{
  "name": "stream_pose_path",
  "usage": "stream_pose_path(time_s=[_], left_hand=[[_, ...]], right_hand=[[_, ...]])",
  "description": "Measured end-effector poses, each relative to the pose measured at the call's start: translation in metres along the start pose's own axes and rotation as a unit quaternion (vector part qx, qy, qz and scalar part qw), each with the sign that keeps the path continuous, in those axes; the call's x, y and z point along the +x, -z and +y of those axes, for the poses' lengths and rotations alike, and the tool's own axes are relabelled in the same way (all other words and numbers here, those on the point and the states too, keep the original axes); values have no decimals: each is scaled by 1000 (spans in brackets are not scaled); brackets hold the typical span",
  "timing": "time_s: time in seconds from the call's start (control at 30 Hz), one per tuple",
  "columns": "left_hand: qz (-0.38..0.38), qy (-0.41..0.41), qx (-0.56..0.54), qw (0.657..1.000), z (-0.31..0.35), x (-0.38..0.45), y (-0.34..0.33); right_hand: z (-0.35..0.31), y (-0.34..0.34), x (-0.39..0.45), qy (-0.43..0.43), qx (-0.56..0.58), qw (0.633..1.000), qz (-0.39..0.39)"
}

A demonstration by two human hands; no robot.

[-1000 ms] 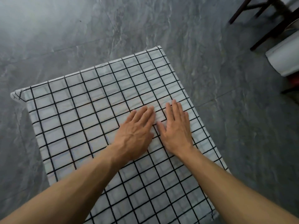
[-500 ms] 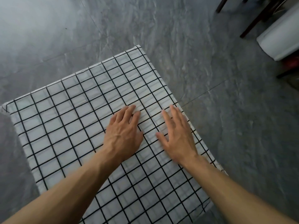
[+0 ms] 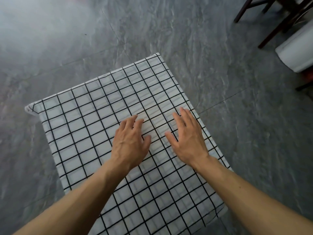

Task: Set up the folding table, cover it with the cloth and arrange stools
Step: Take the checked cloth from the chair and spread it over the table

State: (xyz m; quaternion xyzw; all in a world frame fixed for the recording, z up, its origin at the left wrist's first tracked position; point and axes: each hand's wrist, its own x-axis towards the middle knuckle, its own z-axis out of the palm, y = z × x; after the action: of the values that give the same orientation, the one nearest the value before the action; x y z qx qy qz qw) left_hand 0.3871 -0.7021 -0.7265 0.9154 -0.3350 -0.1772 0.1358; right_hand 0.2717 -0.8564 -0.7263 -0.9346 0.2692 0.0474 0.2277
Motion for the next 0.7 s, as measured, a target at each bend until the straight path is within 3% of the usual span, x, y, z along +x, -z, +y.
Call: stream_pose_path(time_s=[0.33,0.57,0.7], left_hand=[[1,28,7,1000,-6,-50,121],[4,26,64,998,12,-104,255],[34,31,31,998,32,-141,334]], right_hand=[[-73,79,-33,-18,5,999,-34],[-154,192,-73,16,14,1000,1],[-201,264,-102,19,34,998,41]])
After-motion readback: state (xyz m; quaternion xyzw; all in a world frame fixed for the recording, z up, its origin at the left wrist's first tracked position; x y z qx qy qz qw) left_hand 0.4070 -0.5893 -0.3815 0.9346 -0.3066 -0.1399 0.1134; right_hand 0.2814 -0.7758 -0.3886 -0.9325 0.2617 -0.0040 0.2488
